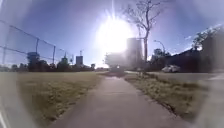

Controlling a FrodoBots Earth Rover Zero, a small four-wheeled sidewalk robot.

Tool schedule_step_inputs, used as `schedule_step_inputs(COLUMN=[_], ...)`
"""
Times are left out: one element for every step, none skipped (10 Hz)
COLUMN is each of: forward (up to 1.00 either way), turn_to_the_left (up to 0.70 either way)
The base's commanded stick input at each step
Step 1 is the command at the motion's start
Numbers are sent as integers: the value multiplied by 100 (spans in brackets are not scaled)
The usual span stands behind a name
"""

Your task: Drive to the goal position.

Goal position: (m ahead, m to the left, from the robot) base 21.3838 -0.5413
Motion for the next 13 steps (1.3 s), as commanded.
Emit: schedule_step_inputs(forward=[100, 100, 100, 100, 100, 100, 100, 100, 100, 100, 100, 100, 100], turn_to_the_left=[0, 1, 2, 2, 0, 0, 0, 0, 0, 0, 0, 0, 0])
